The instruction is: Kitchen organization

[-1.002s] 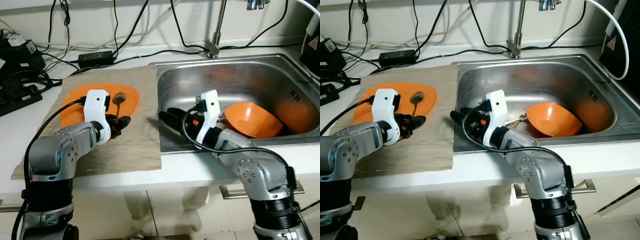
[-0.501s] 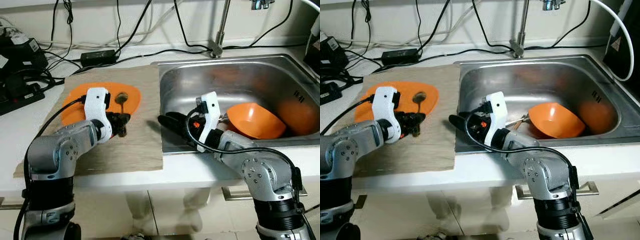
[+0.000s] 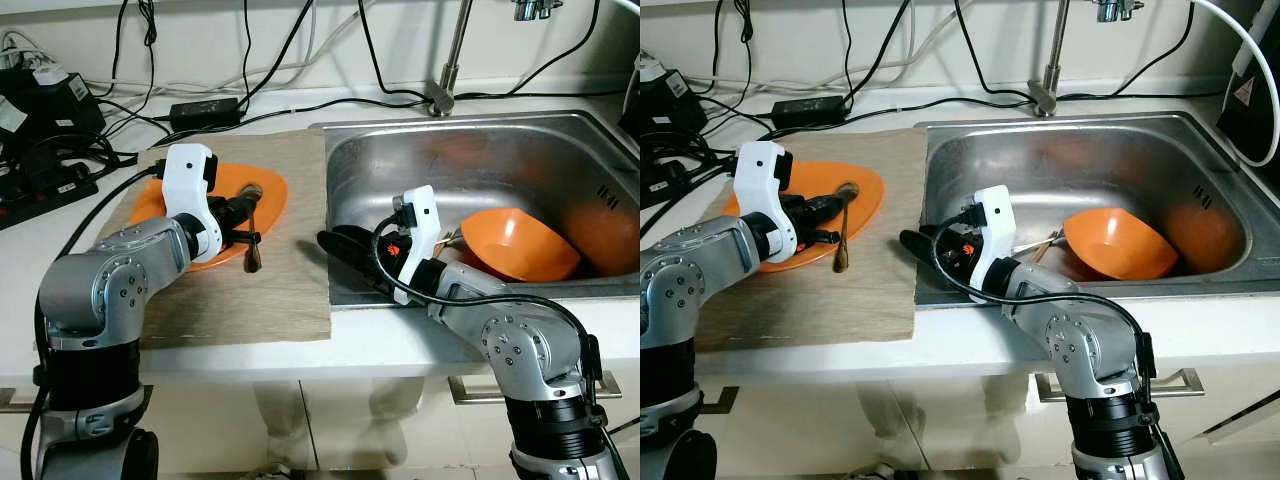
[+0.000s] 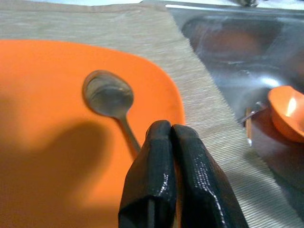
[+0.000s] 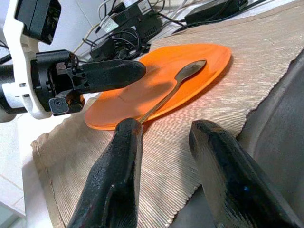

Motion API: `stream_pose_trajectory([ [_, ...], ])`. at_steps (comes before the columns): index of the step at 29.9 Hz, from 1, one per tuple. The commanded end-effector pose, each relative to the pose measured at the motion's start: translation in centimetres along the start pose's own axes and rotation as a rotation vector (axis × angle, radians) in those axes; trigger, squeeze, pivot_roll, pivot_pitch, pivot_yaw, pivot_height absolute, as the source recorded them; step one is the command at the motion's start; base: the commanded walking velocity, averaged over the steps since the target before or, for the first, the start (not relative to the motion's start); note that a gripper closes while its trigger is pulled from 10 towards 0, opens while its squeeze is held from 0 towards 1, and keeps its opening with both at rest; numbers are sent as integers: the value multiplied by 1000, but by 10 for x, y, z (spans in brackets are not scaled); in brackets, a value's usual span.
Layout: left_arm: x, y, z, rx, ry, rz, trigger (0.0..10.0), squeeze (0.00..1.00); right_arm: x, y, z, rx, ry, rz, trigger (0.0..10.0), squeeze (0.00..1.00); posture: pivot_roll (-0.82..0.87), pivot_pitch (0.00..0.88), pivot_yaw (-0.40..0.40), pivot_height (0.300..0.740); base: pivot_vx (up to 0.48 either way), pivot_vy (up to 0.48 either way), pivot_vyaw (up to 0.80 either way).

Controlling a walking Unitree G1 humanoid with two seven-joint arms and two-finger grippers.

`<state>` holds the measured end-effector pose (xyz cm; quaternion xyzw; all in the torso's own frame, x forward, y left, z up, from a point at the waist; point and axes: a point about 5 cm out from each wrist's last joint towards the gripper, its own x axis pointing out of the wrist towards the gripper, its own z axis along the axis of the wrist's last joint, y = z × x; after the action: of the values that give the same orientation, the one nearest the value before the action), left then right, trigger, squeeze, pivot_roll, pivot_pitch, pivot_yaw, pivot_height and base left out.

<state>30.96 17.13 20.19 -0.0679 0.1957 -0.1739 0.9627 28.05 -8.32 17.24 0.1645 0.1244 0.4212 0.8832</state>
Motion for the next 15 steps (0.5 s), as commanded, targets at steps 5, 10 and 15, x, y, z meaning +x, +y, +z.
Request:
stream_pose_trajectory([
  [5,-4,1,-3,41,20,33,10000,1000,1,-4,-4,17,11,-25,10000,0,-32,0,89,740,0,0,0],
  [10,-4,0,-7,39,34,29,10000,1000,2,-6,-4,15,11,-32,10000,0,-31,0,85,740,0,0,0],
  [15,-6,-3,-10,45,56,14,10000,1000,2,-7,-5,16,14,-37,10000,0,-29,0,83,740,0,0,0],
])
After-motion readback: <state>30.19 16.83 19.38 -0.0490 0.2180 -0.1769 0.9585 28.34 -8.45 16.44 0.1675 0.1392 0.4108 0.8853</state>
